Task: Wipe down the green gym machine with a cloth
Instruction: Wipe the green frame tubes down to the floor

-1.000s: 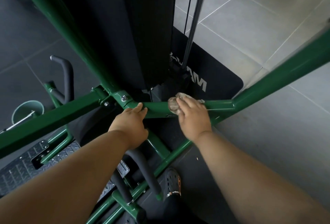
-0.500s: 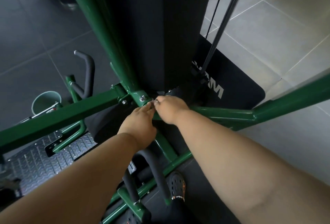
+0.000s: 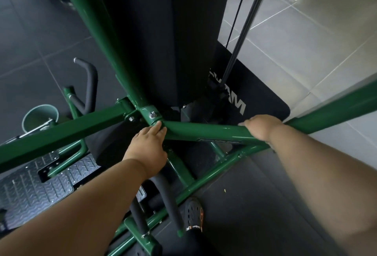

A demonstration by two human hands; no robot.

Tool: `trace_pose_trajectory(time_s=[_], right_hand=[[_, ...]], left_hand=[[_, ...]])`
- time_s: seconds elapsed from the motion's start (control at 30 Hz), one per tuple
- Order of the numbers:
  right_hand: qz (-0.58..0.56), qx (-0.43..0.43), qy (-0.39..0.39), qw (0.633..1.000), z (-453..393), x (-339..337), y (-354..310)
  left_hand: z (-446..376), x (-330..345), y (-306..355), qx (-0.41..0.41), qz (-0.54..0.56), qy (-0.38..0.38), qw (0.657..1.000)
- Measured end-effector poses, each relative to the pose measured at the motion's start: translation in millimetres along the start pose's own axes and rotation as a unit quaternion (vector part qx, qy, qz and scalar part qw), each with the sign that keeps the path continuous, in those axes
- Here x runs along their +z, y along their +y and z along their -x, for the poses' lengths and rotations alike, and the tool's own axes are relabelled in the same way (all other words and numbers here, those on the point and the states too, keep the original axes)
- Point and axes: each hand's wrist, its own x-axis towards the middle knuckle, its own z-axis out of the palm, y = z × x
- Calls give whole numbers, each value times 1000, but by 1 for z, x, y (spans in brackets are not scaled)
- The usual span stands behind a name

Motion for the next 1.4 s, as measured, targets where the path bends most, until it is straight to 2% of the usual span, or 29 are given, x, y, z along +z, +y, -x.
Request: trace_pose_trajectory(time_s=[0.1, 0.23, 0.3, 0.37, 0.47, 0.57, 0.7, 0.83, 0.9, 0.97, 1.03, 1.1, 1.17, 1.3, 1.4], right_hand=[[0, -38, 5, 999, 5, 1, -15], [-8, -89, 143, 986, 18, 10, -67], [-100, -94, 201, 970, 25, 22, -112], [-179, -97, 223, 953, 31, 40, -162], [-191, -134, 285, 930, 41, 65, -214], [-192, -163, 363, 897, 26, 67, -212], [-80, -225, 401, 884, 22, 56, -206], [44, -282, 426, 858, 18, 79, -216], [160, -322, 448, 819, 5, 94, -213], [292, -324, 460, 773, -9, 97, -211], [405, -330, 426, 739, -21, 93, -209], [460, -337, 388, 724, -29, 87, -204], [489, -335, 392, 703, -30, 83, -190], [481, -345, 382, 710, -25, 87, -150], [474, -338, 352, 733, -12, 94, -110]], left_hand=[[1, -1, 2, -5, 13, -3, 1000], [3, -4, 0, -2, 32, -10, 999], [5, -2, -4, 2, 40, -18, 999], [5, -2, -9, 10, 42, -24, 999], [3, -3, -17, 16, 44, -15, 999], [-1, -5, -26, 15, 59, 0, 998], [-3, -4, -30, 18, 69, 2, 997], [-5, 2, -26, 18, 68, -10, 997], [-4, 4, -24, 24, 39, -6, 999], [-3, 5, -26, 32, -1, -8, 999], [-5, 3, -26, 40, -39, -15, 998], [-7, -2, -24, 47, -85, -12, 995], [-9, -3, -20, 54, -136, -7, 989], [4, 13, -18, 34, -191, -28, 981], [9, 19, -14, 20, -185, -37, 982]])
